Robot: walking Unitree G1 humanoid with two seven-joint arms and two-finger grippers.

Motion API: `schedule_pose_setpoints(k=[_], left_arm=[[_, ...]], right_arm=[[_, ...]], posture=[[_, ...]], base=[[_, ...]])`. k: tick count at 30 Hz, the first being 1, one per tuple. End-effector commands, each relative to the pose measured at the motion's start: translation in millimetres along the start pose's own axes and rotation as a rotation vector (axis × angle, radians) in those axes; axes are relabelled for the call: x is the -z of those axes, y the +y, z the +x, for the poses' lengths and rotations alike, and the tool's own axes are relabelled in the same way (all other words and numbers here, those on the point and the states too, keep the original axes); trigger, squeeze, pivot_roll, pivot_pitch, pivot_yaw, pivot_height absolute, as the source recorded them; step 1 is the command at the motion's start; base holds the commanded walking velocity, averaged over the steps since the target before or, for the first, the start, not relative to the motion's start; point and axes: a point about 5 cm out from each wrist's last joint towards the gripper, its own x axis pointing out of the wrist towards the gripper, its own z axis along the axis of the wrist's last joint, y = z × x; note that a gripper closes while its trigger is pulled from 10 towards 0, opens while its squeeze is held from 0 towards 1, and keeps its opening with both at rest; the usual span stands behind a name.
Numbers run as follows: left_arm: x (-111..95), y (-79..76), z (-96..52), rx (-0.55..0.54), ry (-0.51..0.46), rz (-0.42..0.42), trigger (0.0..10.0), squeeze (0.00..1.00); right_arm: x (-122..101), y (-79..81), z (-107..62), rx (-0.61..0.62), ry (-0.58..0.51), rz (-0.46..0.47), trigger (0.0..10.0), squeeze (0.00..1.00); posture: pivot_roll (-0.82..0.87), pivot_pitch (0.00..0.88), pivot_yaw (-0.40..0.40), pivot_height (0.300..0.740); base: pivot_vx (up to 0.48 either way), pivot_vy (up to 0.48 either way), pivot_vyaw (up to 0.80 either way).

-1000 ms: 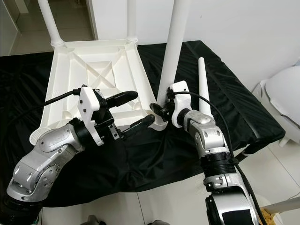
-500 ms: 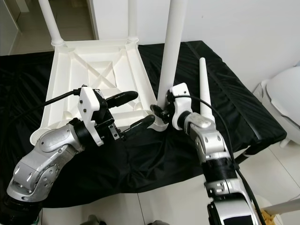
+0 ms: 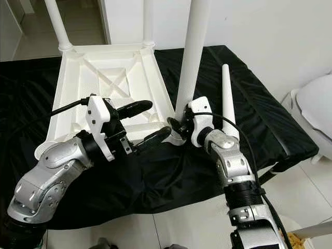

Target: Building children table

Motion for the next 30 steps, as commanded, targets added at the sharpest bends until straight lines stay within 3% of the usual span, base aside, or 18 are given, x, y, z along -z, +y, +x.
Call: schedule_pose_setpoints(k=[1, 3, 20, 30], left_arm=[[-1.7, 0.0, 0.9, 0.018, -0.003, 0.011, 10.0, 0.0], [-2.0, 0.1, 0.7, 0.016, -0.002, 0.019, 10.0, 0.0], [-2.1, 1.0, -0.6, 0.008, -0.001, 0.017, 10.0, 0.0], [-2.2, 0.6, -0.1, 0.016, 0.0, 0.016, 10.0, 0.0]], right_arm=[[55.7, -0.3, -6.3, 0.031, 0.254, 0.132, 10.0, 0.0], [57.0, -1.4, -5.6, 0.034, 0.261, 0.169, 10.0, 0.0], [59.3, 5.7, -5.5, 0.033, 0.251, 0.161, 10.0, 0.0], [51.7, 16.8, -3.4, 0.122, 0.182, 0.182, 10.0, 0.0]], posture=[[-0.03, 0.089, -0.008, 0.74], [-0.03, 0.088, -0.009, 0.74], [-0.03, 0.088, -0.007, 0.74], [-0.03, 0.09, -0.004, 0.74]], base=[[0.0, 0.0, 0.0], [0.0, 0.0, 0.0], [0.0, 0.0, 0.0], [0.0, 0.0, 0.0]])
